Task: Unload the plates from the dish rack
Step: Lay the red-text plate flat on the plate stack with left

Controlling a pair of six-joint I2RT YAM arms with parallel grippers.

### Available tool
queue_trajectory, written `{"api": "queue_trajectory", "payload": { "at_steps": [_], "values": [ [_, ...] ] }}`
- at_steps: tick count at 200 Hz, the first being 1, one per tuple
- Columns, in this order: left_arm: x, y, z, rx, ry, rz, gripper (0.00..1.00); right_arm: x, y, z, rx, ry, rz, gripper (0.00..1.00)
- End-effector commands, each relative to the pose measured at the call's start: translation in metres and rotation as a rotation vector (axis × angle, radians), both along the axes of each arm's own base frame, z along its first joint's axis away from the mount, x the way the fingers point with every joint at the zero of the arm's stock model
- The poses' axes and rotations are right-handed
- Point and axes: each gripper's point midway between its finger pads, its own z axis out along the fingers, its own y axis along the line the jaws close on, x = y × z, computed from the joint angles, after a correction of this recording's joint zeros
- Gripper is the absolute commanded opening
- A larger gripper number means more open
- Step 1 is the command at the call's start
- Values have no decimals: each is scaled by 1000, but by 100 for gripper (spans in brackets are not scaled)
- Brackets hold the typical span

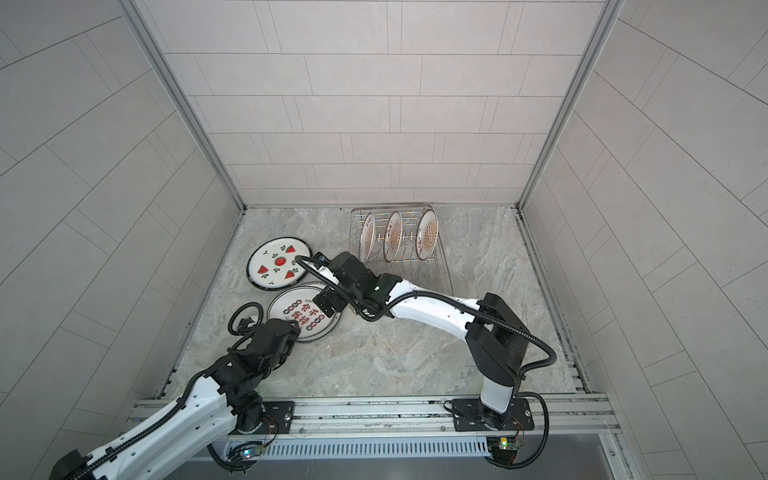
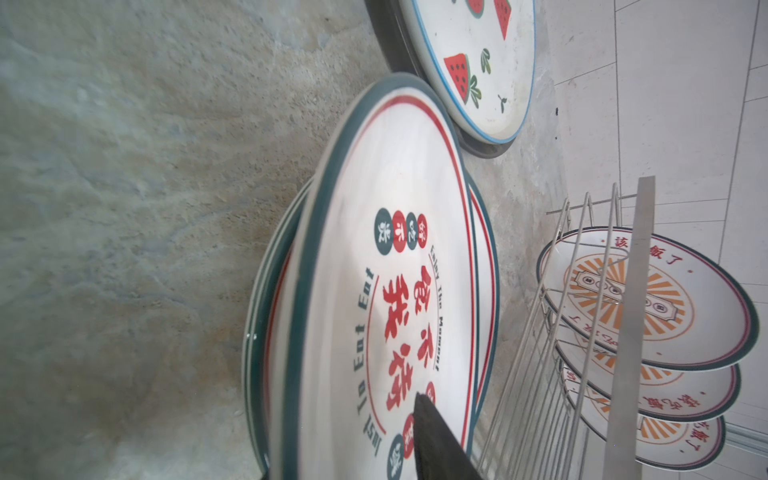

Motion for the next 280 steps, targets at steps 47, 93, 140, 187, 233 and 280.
{"api": "queue_trajectory", "payload": {
  "at_steps": [47,93,140,187,233,280],
  "values": [
    [0,22,11,105,5,81,46,0,5,-1,-23,0,16,97],
    [-1,26,8,127,11,89,54,1,5,-3,-28,2,13,97],
    [0,23,6,132,17,71,65,1,5,-5,-29,5,12,97],
    [2,18,4,118,15,53,69,1,6,-5,-28,5,11,97],
    [6,6,3,110,42,-4,69,1,6,-6,-28,8,10,97],
    [7,7,4,110,33,5,72,2,4,-5,-22,1,-4,97]
  ]
}}
